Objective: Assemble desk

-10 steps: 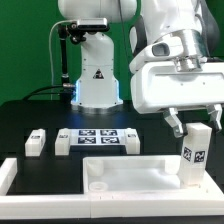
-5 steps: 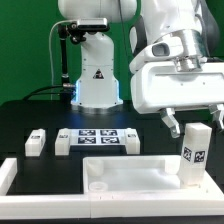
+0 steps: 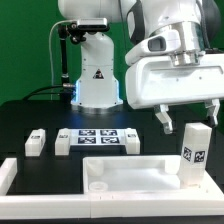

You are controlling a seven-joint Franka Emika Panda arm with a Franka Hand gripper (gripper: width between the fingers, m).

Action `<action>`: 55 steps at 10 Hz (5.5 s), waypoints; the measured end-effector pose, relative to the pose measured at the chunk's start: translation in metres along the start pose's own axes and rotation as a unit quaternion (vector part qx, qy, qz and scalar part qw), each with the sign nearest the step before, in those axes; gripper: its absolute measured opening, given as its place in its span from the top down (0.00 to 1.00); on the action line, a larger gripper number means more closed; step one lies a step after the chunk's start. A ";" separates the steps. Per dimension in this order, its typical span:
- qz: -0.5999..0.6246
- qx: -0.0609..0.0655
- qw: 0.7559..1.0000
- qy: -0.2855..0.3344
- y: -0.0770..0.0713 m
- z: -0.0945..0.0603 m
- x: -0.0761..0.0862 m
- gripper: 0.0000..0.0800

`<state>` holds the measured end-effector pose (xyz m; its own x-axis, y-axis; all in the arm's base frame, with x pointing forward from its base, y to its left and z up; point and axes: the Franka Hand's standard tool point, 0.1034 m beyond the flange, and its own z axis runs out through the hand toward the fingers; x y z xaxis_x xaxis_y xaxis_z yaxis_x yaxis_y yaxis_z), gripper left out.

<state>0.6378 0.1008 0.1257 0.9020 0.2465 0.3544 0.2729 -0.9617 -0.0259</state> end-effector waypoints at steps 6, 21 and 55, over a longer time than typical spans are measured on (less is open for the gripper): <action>0.011 0.038 0.986 -0.162 -0.002 0.016 0.009 0.19; 0.608 -0.025 0.785 -0.117 0.016 0.017 0.005 0.63; 0.705 -0.047 0.694 -0.135 0.004 0.011 0.012 0.63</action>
Offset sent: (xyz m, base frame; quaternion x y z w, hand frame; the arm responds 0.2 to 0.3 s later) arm 0.0191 -0.0119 -0.0077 -0.0254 -0.1171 -0.0046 0.9928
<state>0.6538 0.1012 0.1201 0.2836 -0.9470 -0.1507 -0.9572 -0.2701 -0.1036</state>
